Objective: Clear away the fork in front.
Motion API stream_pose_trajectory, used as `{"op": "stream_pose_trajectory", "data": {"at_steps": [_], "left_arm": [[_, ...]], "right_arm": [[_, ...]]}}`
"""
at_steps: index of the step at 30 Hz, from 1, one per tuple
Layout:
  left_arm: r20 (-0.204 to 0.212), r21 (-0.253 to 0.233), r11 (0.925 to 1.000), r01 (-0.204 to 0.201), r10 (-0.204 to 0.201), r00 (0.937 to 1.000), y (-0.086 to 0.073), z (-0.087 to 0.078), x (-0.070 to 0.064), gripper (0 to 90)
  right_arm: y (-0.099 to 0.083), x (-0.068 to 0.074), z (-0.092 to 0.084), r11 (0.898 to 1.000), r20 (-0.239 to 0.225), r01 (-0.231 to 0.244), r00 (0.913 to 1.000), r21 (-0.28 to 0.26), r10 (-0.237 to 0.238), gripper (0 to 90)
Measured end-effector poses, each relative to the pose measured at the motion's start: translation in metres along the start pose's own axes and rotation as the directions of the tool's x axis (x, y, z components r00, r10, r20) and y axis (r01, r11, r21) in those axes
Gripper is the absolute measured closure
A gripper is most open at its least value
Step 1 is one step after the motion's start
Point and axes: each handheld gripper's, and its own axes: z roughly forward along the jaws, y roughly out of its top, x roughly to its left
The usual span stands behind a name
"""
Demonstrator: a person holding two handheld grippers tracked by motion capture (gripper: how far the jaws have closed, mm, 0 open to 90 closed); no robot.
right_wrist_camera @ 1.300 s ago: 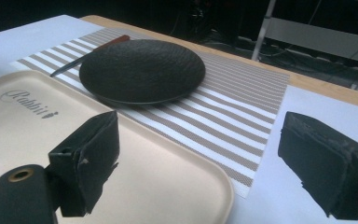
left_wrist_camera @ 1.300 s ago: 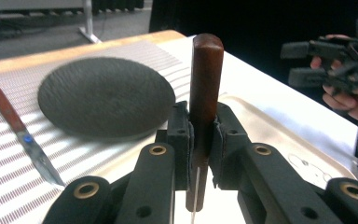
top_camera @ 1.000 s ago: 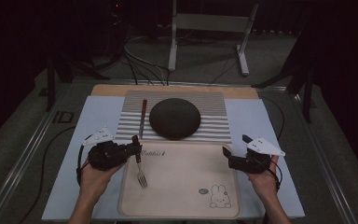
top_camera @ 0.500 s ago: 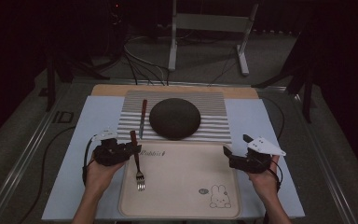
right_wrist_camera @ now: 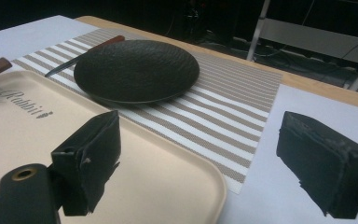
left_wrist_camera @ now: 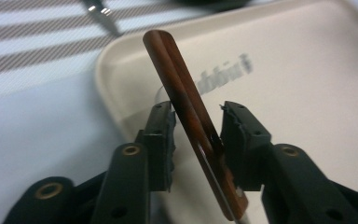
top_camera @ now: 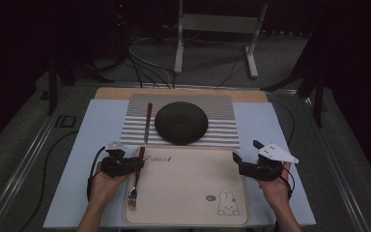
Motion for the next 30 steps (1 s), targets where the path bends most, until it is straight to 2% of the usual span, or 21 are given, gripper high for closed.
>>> {"op": "stream_pose_trajectory", "data": {"at_steps": [2, 5, 7, 9, 12, 16, 19, 22, 26, 27, 30], "left_arm": [[-0.006, -0.008, 1.0000, 0.004, -0.004, 1.0000, -0.002, -0.002, 0.001, 61.3], [-0.047, -0.058, 0.9983, 0.011, -0.014, 0.9988, -0.002, -0.010, 0.001, 51.5], [-0.050, -0.113, 0.9934, 0.022, -0.028, 0.9983, -0.002, -0.017, 0.002, 48.3], [-0.051, -0.174, 0.9843, 0.031, -0.041, 0.9979, 0.000, -0.026, 0.003, 45.3], [-0.049, -0.279, 0.9596, 0.035, -0.050, 0.9975, 0.004, -0.042, 0.001, 36.5], [-0.133, -0.393, 0.9196, -0.014, -0.042, 0.9902, 0.010, -0.062, -0.006, 22.2], [-0.162, -0.450, 0.8922, -0.037, -0.041, 0.9859, 0.013, -0.073, -0.009, 15.7], [-0.179, -0.476, 0.8778, -0.051, -0.041, 0.9830, 0.014, -0.080, -0.009, 9.8], [-0.193, -0.496, 0.8655, -0.068, -0.033, 0.9806, 0.014, -0.088, -0.007, 5.3], [-0.200, -0.506, 0.8590, -0.077, -0.030, 0.9793, 0.014, -0.090, -0.007, 3.5], [-0.220, -0.544, 0.8313, -0.113, -0.012, 0.9754, 0.013, -0.097, -0.008, 0.4]], "right_arm": [[-0.002, -0.003, -0.003, 1.000, 0.004, -0.010, 0.9999, -0.002, 0.010, 13.4], [-0.006, -0.008, -0.007, 1.000, 0.016, -0.031, 0.9994, 0.002, 0.031, 13.3], [-0.008, -0.011, -0.009, 0.999, 0.022, -0.042, 0.9989, 0.000, 0.042, 13.3], [-0.010, -0.012, -0.012, 0.999, 0.026, -0.050, 0.9984, -0.002, 0.050, 13.3], [-0.014, -0.014, -0.017, 0.998, 0.030, -0.055, 0.9980, -0.007, 0.056, 13.0], [-0.019, -0.016, -0.021, 0.998, 0.040, -0.060, 0.9974, -0.012, 0.060, 12.4], [-0.021, -0.017, -0.024, 0.997, 0.045, -0.069, 0.9966, -0.016, 0.070, 11.9], [-0.023, -0.017, -0.026, 0.997, 0.048, -0.070, 0.9963, -0.023, 0.071, 11.7], [-0.023, -0.017, -0.028, 0.997, 0.052, -0.071, 0.9959, -0.044, 0.073, 11.6], [-0.024, -0.017, -0.028, 0.996, 0.053, -0.071, 0.9959, -0.050, 0.073, 11.6], [-0.025, -0.017, -0.028, 0.996, 0.059, -0.069, 0.9957, -0.054, 0.072, 11.6]]}}
